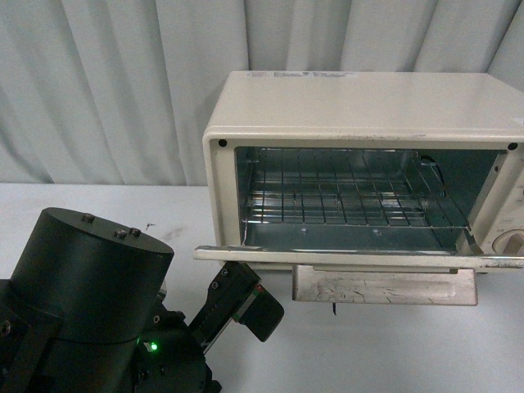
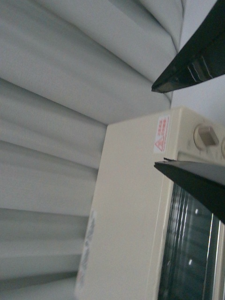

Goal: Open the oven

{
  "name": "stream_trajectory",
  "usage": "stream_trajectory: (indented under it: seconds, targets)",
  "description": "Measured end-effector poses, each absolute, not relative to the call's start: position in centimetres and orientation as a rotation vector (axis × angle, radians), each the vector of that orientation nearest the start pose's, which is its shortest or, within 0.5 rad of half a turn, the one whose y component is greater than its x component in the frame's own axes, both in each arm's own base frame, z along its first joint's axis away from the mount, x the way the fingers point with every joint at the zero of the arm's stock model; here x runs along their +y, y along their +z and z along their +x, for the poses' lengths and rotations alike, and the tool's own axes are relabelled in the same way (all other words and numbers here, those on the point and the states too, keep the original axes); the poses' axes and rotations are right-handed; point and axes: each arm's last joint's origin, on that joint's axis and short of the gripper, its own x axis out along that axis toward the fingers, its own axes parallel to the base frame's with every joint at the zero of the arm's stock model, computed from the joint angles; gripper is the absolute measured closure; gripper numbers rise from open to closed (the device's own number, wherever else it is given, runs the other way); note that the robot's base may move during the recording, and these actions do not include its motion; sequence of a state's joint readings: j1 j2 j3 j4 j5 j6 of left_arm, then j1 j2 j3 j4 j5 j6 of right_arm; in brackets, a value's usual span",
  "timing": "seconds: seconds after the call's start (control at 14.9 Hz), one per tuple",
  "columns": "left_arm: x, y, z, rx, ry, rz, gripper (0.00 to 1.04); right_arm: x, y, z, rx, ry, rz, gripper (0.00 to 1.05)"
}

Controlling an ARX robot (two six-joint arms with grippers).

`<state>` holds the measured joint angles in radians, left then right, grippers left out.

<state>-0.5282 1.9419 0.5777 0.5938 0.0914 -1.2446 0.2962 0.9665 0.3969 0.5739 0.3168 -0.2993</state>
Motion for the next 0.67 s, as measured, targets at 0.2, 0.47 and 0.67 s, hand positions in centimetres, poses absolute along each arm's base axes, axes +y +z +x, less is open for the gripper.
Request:
stream_trajectory:
  seconds: [0.2, 0.47, 0.67]
  targets:
    - [-15.1, 5.5, 25.3, 1.004, -0.033, -0.973, 0.07, 2.3, 20.3, 16.4, 0.008, -0.007, -0.031, 1.03]
    - [-15.1, 5.5, 25.3, 1.005, -0.035, -0.974, 0.07, 1.4, 19.1, 14.9, 0.007, -0.002, -0.019, 1.03]
    - [-15.1, 5.5, 25.3, 1.004, -0.034, -0.974, 0.07, 0.6, 18.5, 14.0, 0.005, 0.012, -0.018, 1.03]
